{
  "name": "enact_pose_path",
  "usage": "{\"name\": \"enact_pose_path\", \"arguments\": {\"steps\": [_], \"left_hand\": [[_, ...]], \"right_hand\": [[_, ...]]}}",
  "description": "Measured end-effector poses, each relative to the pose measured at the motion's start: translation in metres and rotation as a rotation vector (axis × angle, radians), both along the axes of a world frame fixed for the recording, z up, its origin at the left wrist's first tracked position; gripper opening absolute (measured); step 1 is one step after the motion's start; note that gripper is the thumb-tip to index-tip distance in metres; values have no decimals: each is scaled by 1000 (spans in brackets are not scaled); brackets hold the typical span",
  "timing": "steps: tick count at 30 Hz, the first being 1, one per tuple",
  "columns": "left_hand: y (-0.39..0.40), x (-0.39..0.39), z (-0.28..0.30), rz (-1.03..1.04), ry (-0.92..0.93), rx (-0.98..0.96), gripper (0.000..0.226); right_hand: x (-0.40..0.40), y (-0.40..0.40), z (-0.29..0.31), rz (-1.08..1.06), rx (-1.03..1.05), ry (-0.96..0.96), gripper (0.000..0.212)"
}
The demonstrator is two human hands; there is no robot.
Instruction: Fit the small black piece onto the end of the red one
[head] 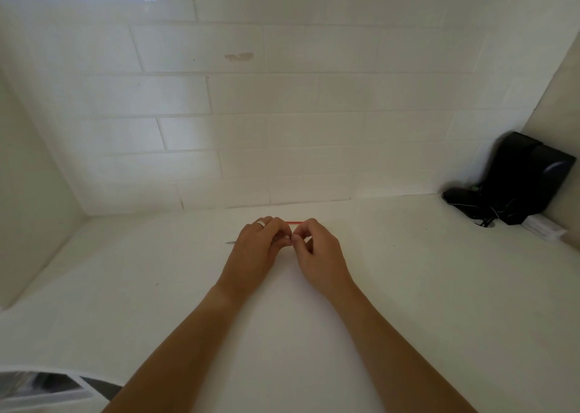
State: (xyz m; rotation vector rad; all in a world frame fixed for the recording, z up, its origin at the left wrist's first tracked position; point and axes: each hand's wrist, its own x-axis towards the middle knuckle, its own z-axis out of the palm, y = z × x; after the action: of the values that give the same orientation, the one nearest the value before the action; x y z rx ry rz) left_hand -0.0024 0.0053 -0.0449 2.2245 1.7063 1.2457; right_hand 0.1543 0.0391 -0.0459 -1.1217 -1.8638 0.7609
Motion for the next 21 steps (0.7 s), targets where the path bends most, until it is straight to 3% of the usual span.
{"name": "enact_pose_path", "arguments": {"steps": [5,10,15,21], "left_hand": [[2,-1,-2,-10,0,12,3],[1,-1,-2,-2,5,15,6],[1,-1,-2,-13,-22,-5,7],[-1,0,1,-1,-9,-5,18]], "right_hand": [[1,0,0,-30,17,-34,21],[1,-2,3,-7,-16,-11,6],[-1,-1,3,-27,-12,-51,24],[0,-3,4,-5,-23,-57,11]]}}
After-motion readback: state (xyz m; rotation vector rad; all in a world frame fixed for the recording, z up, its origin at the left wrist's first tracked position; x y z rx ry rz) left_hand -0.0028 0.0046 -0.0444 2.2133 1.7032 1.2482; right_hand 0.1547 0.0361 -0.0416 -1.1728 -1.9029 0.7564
